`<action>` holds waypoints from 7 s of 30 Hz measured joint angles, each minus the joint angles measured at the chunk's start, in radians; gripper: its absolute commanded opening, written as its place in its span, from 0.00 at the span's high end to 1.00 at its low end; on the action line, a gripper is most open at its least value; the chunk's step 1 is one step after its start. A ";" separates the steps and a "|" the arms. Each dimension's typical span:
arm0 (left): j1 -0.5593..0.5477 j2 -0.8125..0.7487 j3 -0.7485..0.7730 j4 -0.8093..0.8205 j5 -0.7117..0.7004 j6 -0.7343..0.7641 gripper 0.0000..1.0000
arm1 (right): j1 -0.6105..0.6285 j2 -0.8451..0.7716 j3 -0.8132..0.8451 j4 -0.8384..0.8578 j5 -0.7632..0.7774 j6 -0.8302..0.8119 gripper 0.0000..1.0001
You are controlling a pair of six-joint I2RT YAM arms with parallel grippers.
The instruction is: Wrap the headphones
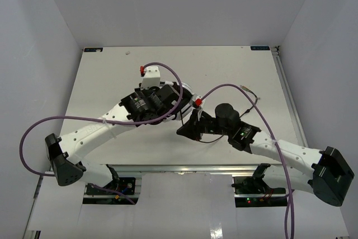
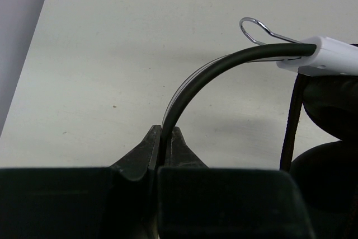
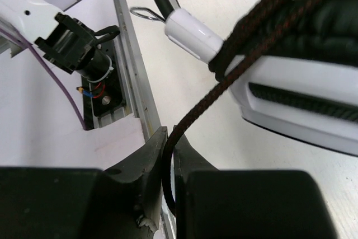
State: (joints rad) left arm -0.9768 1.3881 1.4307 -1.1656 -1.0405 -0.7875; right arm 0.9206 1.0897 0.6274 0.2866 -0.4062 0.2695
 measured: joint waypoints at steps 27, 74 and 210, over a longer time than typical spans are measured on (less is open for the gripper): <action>0.013 -0.337 -0.101 0.197 0.179 0.009 1.00 | 0.088 0.141 -0.246 0.408 0.240 -0.070 0.77; 0.012 -0.459 -0.185 0.275 0.870 0.503 1.00 | -0.354 0.196 0.018 0.145 0.115 -0.055 0.92; 0.042 -0.496 -0.230 0.246 0.265 0.016 1.00 | 0.306 0.622 -0.416 0.995 0.389 -0.209 0.49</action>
State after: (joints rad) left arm -0.9352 0.8921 1.2011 -0.9192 -0.7757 -0.7719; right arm 1.2263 1.7119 0.2111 1.2821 -0.0175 0.0604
